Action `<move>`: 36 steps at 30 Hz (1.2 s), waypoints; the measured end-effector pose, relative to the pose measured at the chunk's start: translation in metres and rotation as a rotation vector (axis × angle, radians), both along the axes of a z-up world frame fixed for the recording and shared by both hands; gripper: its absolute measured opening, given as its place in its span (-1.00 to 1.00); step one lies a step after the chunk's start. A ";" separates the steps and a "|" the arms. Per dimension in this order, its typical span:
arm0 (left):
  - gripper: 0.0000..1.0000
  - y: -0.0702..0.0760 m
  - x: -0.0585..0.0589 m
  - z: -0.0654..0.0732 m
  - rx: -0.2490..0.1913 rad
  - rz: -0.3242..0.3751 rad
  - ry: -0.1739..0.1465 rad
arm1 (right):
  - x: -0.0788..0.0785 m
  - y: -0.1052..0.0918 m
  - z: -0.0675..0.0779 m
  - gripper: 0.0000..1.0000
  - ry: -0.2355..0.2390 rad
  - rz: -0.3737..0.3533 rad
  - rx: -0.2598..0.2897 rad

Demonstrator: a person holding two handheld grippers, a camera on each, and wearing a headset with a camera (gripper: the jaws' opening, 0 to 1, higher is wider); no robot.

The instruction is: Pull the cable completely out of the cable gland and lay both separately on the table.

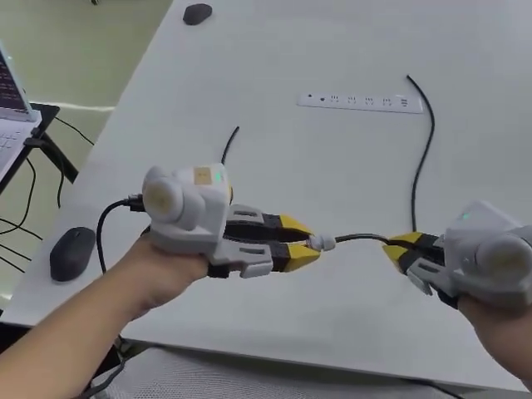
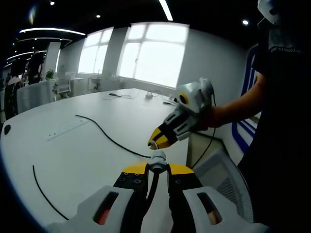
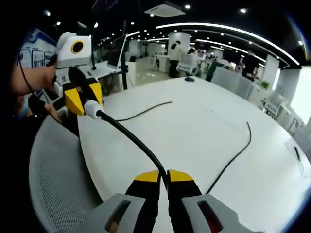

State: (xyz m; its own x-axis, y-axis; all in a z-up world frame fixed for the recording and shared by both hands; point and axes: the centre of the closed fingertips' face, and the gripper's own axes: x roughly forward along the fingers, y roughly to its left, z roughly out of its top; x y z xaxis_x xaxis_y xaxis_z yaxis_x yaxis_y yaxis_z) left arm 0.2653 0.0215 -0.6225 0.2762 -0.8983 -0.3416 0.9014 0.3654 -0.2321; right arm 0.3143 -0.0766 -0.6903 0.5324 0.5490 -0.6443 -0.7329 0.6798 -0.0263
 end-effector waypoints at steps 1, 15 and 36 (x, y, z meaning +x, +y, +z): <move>-0.70 0.000 -0.001 0.000 -0.002 -0.001 0.002 | 0.000 -0.002 -0.003 -1.00 0.019 -0.021 0.010; -0.70 0.002 0.000 0.001 -0.005 0.015 0.026 | 0.002 -0.009 -0.004 -0.98 0.061 -0.092 0.076; -0.70 0.010 0.005 0.000 0.002 0.033 0.054 | -0.030 0.057 0.060 -0.74 -0.185 0.284 -0.102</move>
State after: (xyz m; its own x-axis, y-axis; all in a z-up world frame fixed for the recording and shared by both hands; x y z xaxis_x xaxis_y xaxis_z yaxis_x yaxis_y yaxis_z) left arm 0.2707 0.0318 -0.6220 0.2863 -0.8885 -0.3585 0.8752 0.3948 -0.2796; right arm 0.2842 -0.0198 -0.6298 0.4805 0.6297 -0.6104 -0.8689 0.4362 -0.2340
